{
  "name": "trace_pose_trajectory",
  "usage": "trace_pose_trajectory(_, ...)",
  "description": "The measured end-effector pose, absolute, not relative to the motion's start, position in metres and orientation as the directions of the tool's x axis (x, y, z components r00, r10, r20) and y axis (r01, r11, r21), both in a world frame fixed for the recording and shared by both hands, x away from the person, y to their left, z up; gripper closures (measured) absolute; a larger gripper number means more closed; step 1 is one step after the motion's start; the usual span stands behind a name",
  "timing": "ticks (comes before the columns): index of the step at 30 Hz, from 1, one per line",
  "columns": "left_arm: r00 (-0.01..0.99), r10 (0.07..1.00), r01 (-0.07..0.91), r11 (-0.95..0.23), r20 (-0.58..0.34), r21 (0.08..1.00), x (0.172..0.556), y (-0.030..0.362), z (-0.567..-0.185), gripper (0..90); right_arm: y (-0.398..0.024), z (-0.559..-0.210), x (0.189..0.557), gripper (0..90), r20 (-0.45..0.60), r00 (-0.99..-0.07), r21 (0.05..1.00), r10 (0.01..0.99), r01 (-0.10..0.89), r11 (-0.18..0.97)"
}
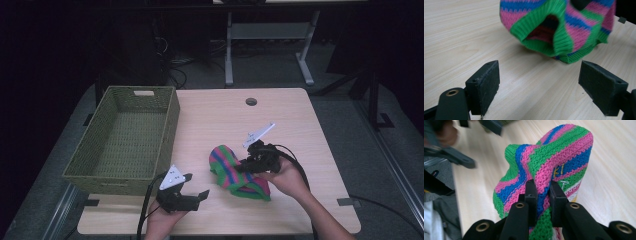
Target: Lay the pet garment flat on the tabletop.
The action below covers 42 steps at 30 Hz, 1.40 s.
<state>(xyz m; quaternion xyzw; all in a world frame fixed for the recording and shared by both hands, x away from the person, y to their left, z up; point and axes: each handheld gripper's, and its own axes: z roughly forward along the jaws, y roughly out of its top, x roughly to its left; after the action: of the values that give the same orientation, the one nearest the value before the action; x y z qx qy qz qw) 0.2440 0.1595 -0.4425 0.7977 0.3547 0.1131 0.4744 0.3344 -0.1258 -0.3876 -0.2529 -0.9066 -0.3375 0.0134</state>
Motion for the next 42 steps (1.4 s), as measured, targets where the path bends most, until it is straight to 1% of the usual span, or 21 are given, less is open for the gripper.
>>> trace_pose_trajectory(5,0.726,0.671,0.457,-0.305,-0.152,0.836,0.244,0.159,-0.442,16.8,-0.128,-0.407,0.348,79.2,0.201,-0.857,0.580,0.475,0.495,0.647)
trace_pose_trajectory(14,0.727,0.670,0.458,-0.309,-0.151,0.833,0.244,0.160,-0.442,16.8,-0.134,-0.423,0.362,76.7,0.183,-0.834,0.537,0.520,0.528,0.658)
trace_pose_trajectory(15,0.727,0.670,0.458,-0.310,-0.151,0.833,0.244,0.160,-0.442,16.8,-0.135,-0.425,0.363,75.6,0.188,-0.831,0.533,0.524,0.535,0.656)
trace_pose_trajectory(18,0.727,0.670,0.457,-0.309,-0.151,0.834,0.244,0.160,-0.442,16.8,-0.140,-0.428,0.366,68.2,0.206,-0.821,0.528,0.532,0.552,0.646)
trace_pose_trajectory(21,0.727,0.669,0.459,-0.309,-0.152,0.833,0.244,0.160,-0.442,16.8,-0.145,-0.426,0.366,61.7,0.200,-0.816,0.527,0.542,0.556,0.642)
trace_pose_trajectory(25,0.729,0.668,0.456,-0.312,-0.149,0.834,0.244,0.159,-0.443,16.8,-0.156,-0.418,0.362,56.2,0.200,-0.815,0.543,0.545,0.555,0.630)
trace_pose_trajectory(27,0.729,0.668,0.456,-0.311,-0.150,0.834,0.244,0.159,-0.443,16.8,-0.162,-0.414,0.361,55.4,0.197,-0.817,0.551,0.542,0.550,0.627)
trace_pose_trajectory(29,0.729,0.668,0.456,-0.312,-0.149,0.833,0.244,0.159,-0.443,16.8,-0.166,-0.412,0.359,55.8,0.188,-0.816,0.551,0.546,0.548,0.629)
trace_pose_trajectory(31,0.727,0.669,0.461,-0.311,-0.153,0.831,0.244,0.158,-0.443,16.8,-0.171,-0.412,0.359,58.8,0.185,-0.814,0.541,0.551,0.553,0.634)
trace_pose_trajectory(33,0.728,0.668,0.460,-0.311,-0.153,0.832,0.244,0.158,-0.443,16.8,-0.175,-0.416,0.360,65.5,0.188,-0.810,0.529,0.555,0.560,0.638)
trace_pose_trajectory(37,0.728,0.669,0.459,-0.308,-0.153,0.833,0.244,0.158,-0.444,16.8,-0.175,-0.425,0.361,75.0,0.197,-0.810,0.504,0.553,0.567,0.651)
trace_pose_trajectory(42,0.725,0.672,0.458,-0.302,-0.155,0.836,0.244,0.159,-0.443,16.8,-0.172,-0.431,0.361,78.6,0.209,-0.815,0.497,0.541,0.565,0.659)
